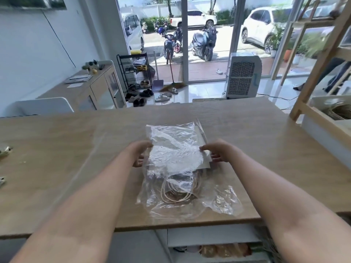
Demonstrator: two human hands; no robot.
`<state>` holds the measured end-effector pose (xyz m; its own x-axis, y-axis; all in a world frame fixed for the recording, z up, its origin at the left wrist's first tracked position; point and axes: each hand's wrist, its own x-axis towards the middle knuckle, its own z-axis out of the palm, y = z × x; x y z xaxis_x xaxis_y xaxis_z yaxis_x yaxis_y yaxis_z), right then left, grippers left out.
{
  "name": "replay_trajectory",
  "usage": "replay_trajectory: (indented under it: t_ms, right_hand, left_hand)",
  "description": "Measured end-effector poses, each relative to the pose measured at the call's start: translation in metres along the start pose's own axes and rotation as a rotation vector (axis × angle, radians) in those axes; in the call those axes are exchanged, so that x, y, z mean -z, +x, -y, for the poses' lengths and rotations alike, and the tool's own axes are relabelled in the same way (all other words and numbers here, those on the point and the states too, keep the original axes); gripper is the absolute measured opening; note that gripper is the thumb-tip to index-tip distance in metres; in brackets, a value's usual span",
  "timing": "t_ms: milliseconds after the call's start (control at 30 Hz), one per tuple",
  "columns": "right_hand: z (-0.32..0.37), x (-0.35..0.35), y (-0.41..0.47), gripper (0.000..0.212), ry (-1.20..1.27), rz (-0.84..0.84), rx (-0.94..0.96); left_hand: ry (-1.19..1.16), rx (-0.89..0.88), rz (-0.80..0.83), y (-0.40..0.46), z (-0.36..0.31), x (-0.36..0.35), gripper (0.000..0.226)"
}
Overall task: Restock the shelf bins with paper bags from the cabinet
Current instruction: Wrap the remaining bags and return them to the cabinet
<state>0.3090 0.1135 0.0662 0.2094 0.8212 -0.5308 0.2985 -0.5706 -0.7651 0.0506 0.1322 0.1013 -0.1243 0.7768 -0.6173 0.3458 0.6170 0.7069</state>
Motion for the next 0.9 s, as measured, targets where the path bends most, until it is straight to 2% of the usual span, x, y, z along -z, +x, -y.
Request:
replay_trajectory:
  t_ms: [67,200,267,367,467,533,600,700,767,900]
  right_hand:
    - [-0.002,-0.003,0.0,0.025,-0.002,-0.027,-0.051]
    - [-0.009,-0.009,-0.012,0.03,0.064,-0.111,-0.107]
    - [-0.015,-0.009,-0.017,0.029,0.147,-0.155,-0.123]
    - [-0.031,-0.01,-0.033,0.015,0.334,-0.22,-0.127]
    - [-0.048,-0.012,-0.058,0.005,0.515,-0.266,-0.131]
    - [-0.058,-0.009,-0.081,0.014,0.575,-0.345,-0.105]
    - [-0.071,-0.002,-0.102,0.009,0.62,-0.416,-0.096]
    - [-0.096,0.015,-0.146,0.006,0.657,-0.522,-0.114]
    - [-0.113,0.028,-0.177,0.016,0.61,-0.593,-0.152]
    - [-0.162,0.049,-0.241,0.016,0.628,-0.706,-0.202]
  left_hand:
    - [-0.017,0.024,0.022,0.008,-0.001,0.003,0.053]
    - [-0.025,0.061,0.109,0.016,0.001,0.003,0.046]
    - [-0.017,0.002,0.151,0.018,0.001,0.0,0.042]
    - [-0.01,-0.085,0.251,0.013,0.001,-0.007,0.041]
    - [0.053,-0.162,0.353,0.002,0.004,-0.017,0.053]
    - [0.132,-0.178,0.402,-0.004,0.007,-0.025,0.06]
    - [0.197,-0.188,0.443,0.003,0.009,-0.04,0.067]
    - [0.29,-0.216,0.577,-0.027,0.009,-0.069,0.05]
    - [0.345,-0.246,0.626,-0.064,0.011,-0.088,0.032]
    - [0.323,-0.316,0.738,-0.122,0.026,-0.135,0.037]
